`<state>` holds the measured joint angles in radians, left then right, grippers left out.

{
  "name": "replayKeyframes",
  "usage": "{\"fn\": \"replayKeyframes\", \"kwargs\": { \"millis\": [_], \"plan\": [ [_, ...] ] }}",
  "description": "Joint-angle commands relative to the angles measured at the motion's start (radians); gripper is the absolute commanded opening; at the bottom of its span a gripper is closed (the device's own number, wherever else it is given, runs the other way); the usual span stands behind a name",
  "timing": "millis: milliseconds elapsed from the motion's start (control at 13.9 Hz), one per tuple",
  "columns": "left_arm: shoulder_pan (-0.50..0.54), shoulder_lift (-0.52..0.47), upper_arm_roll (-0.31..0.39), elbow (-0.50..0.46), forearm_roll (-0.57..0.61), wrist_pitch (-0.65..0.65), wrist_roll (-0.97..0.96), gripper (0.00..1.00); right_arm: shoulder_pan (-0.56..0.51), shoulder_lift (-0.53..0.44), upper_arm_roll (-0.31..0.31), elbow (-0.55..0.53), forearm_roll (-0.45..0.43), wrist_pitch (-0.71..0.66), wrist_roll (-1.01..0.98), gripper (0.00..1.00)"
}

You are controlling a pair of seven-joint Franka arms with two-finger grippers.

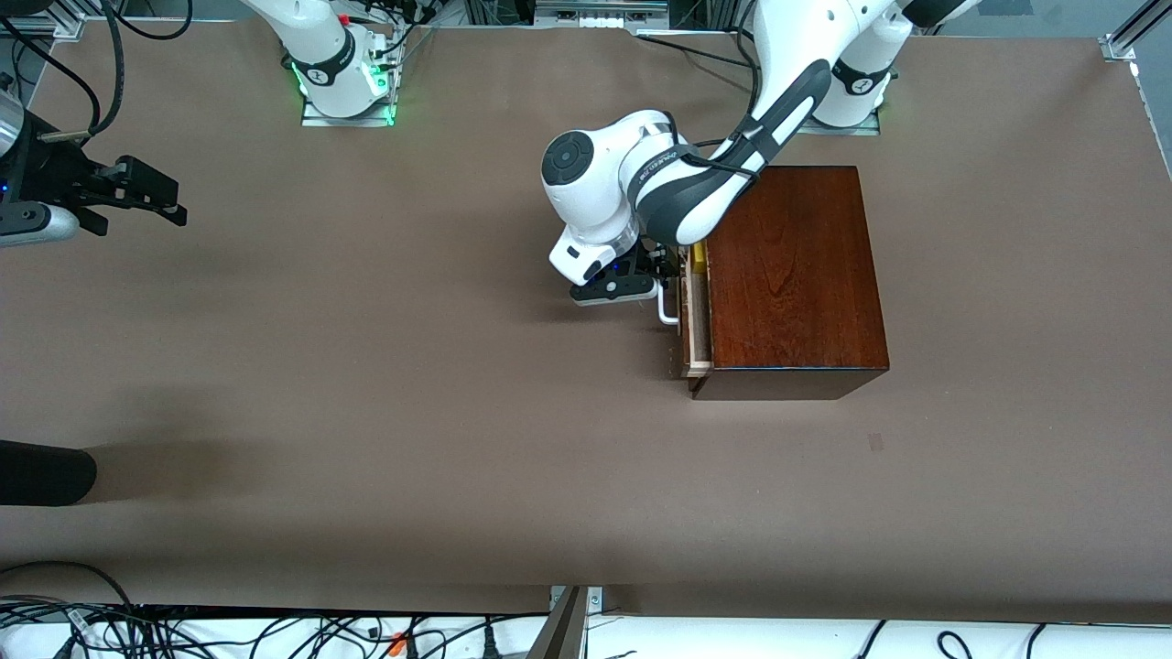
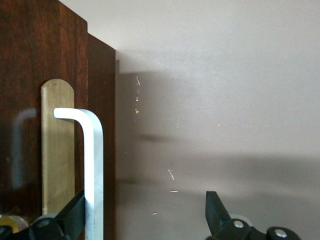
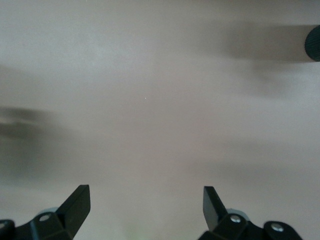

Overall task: Open drawer, take yellow block, close drawer
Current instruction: 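Pull the drawer out of the wooden box with the left gripper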

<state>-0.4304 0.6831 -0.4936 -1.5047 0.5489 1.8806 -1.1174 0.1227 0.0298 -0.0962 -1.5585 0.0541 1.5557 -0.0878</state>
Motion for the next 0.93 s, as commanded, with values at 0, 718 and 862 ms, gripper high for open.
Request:
{"fn": "replayKeyframes", "kwargs": {
  "millis": [0,718,862],
  "plan": [
    [-0.045,0.053,-0.011,0.081,-0.026,0.023,-0.039,1.00,-0.005,-0.004,0.001,0.008,-0.003,-0.014,0.005,1.00],
    [-0.087,0.113,-0.010,0.170,-0.040,0.060,-0.068,1.00,-0.005,-0.002,-0.010,0.008,-0.004,-0.012,0.005,1.00],
    [-0.091,0.115,-0.011,0.182,-0.041,0.061,-0.081,1.00,-0.006,-0.002,-0.010,0.006,-0.004,-0.012,0.003,1.00]
  ]
}}
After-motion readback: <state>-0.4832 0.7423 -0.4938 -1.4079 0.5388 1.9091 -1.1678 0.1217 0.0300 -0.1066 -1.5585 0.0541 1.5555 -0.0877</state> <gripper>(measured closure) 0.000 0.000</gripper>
